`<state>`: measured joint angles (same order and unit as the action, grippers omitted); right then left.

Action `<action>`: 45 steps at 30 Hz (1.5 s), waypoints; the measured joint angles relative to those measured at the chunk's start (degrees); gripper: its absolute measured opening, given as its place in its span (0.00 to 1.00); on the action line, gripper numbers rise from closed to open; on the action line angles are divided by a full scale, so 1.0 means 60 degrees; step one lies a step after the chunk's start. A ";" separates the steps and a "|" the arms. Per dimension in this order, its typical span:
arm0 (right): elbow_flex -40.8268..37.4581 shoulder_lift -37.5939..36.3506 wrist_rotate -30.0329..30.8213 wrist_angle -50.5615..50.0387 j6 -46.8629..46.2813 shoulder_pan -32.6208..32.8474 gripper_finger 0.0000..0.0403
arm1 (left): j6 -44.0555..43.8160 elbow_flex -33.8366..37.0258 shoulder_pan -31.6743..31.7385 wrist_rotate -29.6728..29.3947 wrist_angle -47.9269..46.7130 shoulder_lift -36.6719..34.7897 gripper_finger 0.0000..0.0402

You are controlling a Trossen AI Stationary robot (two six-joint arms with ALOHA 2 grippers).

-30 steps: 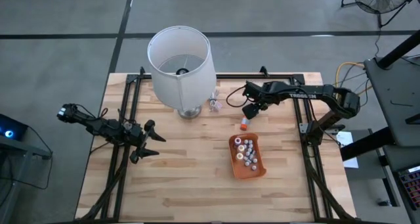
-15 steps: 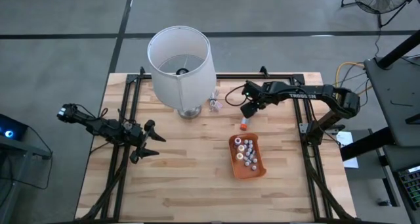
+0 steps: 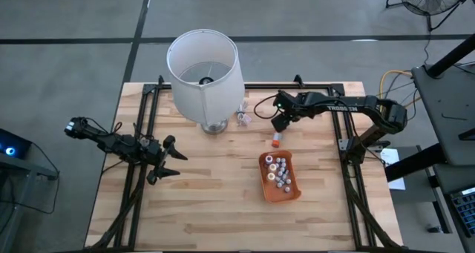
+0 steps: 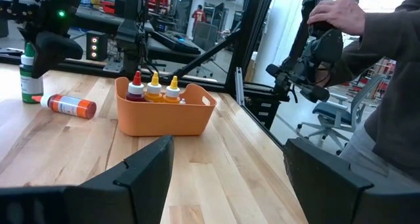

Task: Pick & Place food coloring
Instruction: Put the big food coloring bottle into the orange bin

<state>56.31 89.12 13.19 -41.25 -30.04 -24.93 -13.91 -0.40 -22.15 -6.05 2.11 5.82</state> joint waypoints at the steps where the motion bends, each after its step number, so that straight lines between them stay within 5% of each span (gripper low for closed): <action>1: 0.0000 0.0000 0.0000 0.0113 0.0073 0.0000 0.55 | 0.0000 -0.0004 0.0000 0.0002 0.0000 0.0000 0.64; 15: -0.0018 0.0537 -0.0018 0.0186 0.0090 -0.0015 0.53 | 0.0000 -0.0003 0.0003 -0.0001 0.0000 0.0001 0.64; 24: 0.0033 0.0567 0.0045 0.0305 0.0297 -0.0015 0.35 | 0.0000 -0.0004 0.0003 -0.0001 0.0000 0.0000 0.64; 29: 0.0043 0.0450 0.0055 0.0127 0.0282 0.0002 0.32 | 0.0000 -0.0004 0.0004 -0.0001 0.0000 0.0000 0.64; 45: 0.2427 -0.0819 0.0076 -0.3785 0.1085 0.1129 0.33 | 0.0000 0.0000 0.0004 -0.0002 0.0000 0.0000 0.64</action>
<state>70.88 84.21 13.65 -63.96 -23.53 -18.15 -13.91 -0.40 -22.13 -6.07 2.11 5.83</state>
